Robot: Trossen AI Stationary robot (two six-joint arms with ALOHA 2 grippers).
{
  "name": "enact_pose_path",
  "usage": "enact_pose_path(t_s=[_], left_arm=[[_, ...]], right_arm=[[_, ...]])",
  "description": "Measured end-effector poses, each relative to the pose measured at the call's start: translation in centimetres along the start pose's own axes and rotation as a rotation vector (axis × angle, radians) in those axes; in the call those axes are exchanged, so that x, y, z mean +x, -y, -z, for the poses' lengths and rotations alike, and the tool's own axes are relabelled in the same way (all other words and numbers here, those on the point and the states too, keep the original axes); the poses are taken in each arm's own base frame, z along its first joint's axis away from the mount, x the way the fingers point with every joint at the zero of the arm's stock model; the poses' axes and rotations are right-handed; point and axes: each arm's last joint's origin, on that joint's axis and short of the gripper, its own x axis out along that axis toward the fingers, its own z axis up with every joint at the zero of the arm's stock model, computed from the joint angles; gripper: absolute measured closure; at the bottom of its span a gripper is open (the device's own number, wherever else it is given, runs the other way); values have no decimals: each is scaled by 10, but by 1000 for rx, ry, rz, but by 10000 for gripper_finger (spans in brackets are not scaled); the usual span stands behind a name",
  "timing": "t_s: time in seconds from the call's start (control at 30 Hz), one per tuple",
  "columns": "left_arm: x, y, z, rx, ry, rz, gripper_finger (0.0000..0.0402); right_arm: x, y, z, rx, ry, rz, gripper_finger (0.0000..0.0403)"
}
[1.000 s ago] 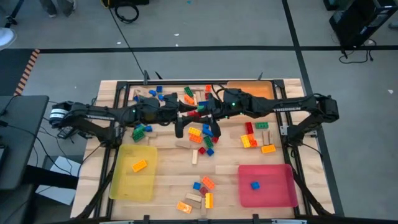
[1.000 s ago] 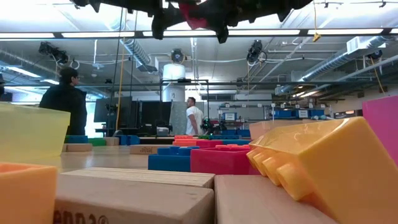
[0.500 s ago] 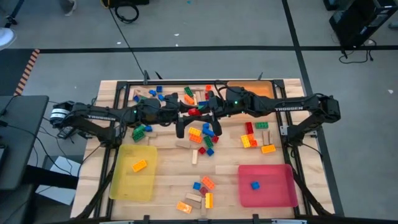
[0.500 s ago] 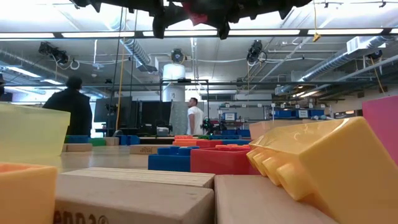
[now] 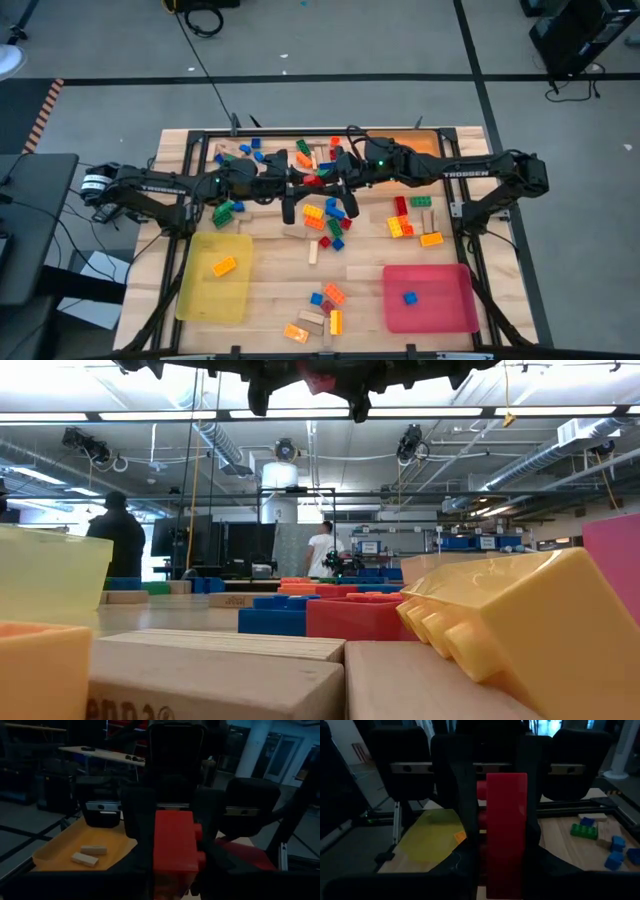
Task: Sort blocks by size
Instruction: Put the large red game piece into the yellow bin
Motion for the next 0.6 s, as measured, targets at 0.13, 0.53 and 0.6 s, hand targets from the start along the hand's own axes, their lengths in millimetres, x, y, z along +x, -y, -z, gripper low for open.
enact_pose_path(t_s=[0.13,0.53,0.6], left_arm=[[0,-4,-1,-20,8,-44,304],[-36,-15,-11,-100,-130,-179,304],[-50,-16,-10,-159,-198,-208,304]], right_arm=[[0,2,2,1,-13,36,238],[-4,12,20,106,-193,96,114],[-6,15,25,157,-244,113,110]])
